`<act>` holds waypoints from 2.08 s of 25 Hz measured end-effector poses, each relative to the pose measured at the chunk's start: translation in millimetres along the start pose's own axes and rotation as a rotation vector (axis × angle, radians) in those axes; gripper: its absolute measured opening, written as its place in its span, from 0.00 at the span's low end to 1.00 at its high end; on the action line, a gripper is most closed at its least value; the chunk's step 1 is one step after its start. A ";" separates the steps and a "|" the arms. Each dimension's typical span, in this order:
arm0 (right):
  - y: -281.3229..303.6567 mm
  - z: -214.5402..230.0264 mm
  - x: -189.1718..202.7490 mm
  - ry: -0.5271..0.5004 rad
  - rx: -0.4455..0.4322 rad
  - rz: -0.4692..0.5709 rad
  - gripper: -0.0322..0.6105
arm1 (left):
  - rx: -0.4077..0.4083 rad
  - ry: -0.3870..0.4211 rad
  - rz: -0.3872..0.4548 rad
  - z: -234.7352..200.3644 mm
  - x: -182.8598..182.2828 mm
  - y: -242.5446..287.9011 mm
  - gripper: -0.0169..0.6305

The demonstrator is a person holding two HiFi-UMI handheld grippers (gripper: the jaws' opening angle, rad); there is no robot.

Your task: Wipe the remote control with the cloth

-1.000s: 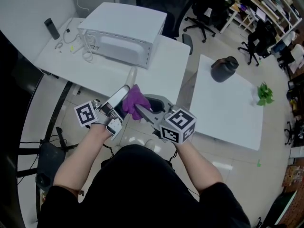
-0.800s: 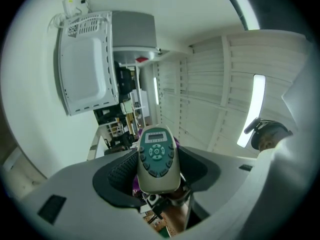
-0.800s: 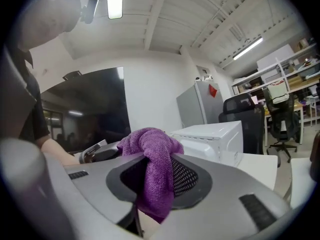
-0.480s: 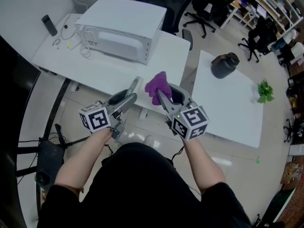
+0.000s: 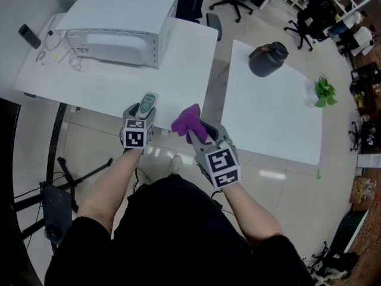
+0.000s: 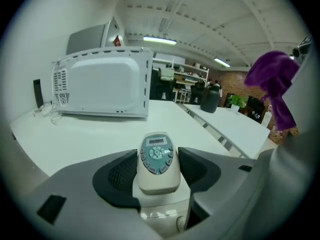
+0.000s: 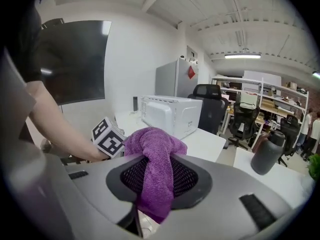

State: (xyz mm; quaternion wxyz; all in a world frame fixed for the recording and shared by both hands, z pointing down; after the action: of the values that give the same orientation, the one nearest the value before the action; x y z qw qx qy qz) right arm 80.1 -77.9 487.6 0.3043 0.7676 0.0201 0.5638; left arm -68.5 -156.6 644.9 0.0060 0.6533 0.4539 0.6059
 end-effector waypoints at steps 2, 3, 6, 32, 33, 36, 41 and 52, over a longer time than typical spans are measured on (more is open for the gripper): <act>1.9 8.0 9.2 -0.001 0.002 -0.024 0.23 | -0.009 -0.023 -0.025 0.9 5.2 14.4 0.40; 3.4 11.7 13.4 -0.002 0.002 -0.035 0.23 | -0.017 -0.030 -0.033 -0.2 8.1 20.0 0.40; 10.1 21.7 25.3 -0.003 -0.003 -0.066 0.23 | -0.045 -0.035 -0.043 -4.5 14.0 32.0 0.40; 173.4 -7.2 133.1 -0.229 -0.088 -0.357 0.31 | -0.127 -0.002 -0.073 27.6 36.2 -36.4 0.46; 173.0 -6.6 131.2 -0.229 -0.090 -0.350 0.32 | -0.133 -0.004 -0.070 29.7 36.8 -39.2 0.46; 164.8 -7.3 125.9 -0.205 -0.107 -0.328 0.39 | -0.153 -0.004 -0.050 33.6 32.9 -50.8 0.46; 131.2 -1.7 92.5 -0.146 -0.087 -0.231 0.42 | -0.146 0.019 0.004 43.8 15.0 -76.0 0.46; -3.0 -53.5 -5.7 -0.058 -0.028 0.041 0.39 | -0.015 0.198 0.184 93.5 -46.9 -168.8 0.34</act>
State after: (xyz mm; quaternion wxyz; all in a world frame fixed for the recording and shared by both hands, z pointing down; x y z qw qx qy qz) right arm 32.0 -53.8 490.8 0.3040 0.7795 -0.0121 0.5476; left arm -86.0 -34.8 489.1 -0.0896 0.6292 0.3860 0.6686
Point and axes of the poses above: the fingertips, and each gripper's own axes: y forward along the fingers, z to its right, x out of its underside, the point moved 1 cm from there along -y, backward along the fingers, and after that the axes turned 15 degrees about x, right-handed, at the moved point
